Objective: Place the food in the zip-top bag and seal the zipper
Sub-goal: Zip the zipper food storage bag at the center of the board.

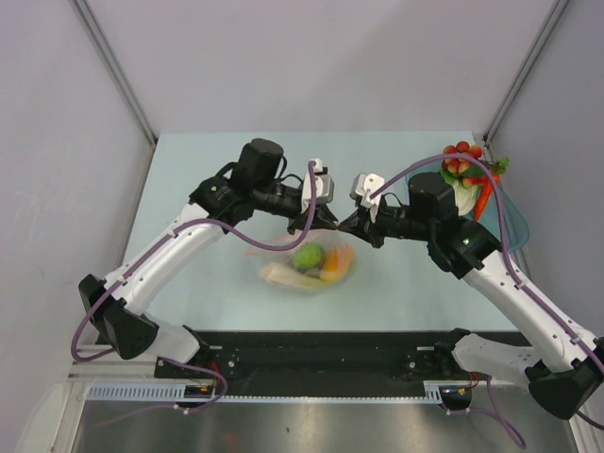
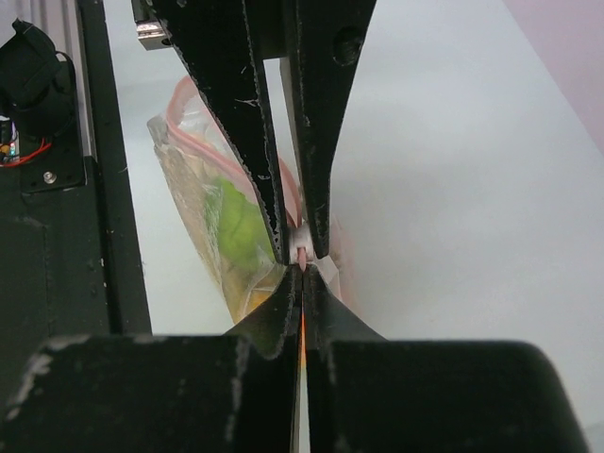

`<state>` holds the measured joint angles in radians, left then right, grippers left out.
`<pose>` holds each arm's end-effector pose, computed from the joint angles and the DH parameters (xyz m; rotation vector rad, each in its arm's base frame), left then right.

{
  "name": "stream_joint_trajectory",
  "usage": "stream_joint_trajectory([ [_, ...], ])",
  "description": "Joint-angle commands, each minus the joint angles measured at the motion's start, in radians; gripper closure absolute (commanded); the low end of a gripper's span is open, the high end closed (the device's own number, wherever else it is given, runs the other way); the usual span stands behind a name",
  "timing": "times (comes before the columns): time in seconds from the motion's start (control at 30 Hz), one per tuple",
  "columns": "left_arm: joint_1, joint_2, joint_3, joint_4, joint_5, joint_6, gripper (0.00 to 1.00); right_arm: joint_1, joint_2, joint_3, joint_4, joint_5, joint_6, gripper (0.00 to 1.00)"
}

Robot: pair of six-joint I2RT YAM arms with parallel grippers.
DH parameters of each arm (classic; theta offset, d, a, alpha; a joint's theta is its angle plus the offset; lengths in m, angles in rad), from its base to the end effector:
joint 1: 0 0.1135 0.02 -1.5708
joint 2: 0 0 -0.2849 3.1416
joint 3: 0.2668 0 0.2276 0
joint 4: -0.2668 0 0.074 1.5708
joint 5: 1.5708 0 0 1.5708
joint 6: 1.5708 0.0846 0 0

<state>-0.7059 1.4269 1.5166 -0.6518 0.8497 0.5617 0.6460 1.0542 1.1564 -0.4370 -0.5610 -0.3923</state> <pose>0.1888 -0.2445 0.4057 1.5913 1.3195 -0.9848 0.1558 0.1739 0.3955 -1.2635 1.4372 0.7043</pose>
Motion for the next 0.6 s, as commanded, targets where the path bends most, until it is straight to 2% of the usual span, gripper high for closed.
stream_joint_trajectory([
  [0.0, 0.022, -0.008, -0.009, -0.080, 0.011, 0.050, 0.97, 0.004, -0.028, 0.039, 0.026, 0.022, 0.003, 1.00],
  [0.07, 0.043, -0.009, -0.006, -0.115, 0.014, 0.067, 1.00, -0.003, -0.030, 0.039, 0.021, 0.036, 0.006, 1.00],
  [0.43, 0.134, -0.072, -0.061, -0.276, -0.043, 0.198, 0.99, -0.150, -0.045, 0.039, 0.055, 0.110, 0.130, 1.00],
  [0.57, 0.198, -0.095, -0.075, -0.351, -0.067, 0.245, 0.99, -0.215, -0.053, 0.031, 0.049, 0.131, 0.147, 1.00],
])
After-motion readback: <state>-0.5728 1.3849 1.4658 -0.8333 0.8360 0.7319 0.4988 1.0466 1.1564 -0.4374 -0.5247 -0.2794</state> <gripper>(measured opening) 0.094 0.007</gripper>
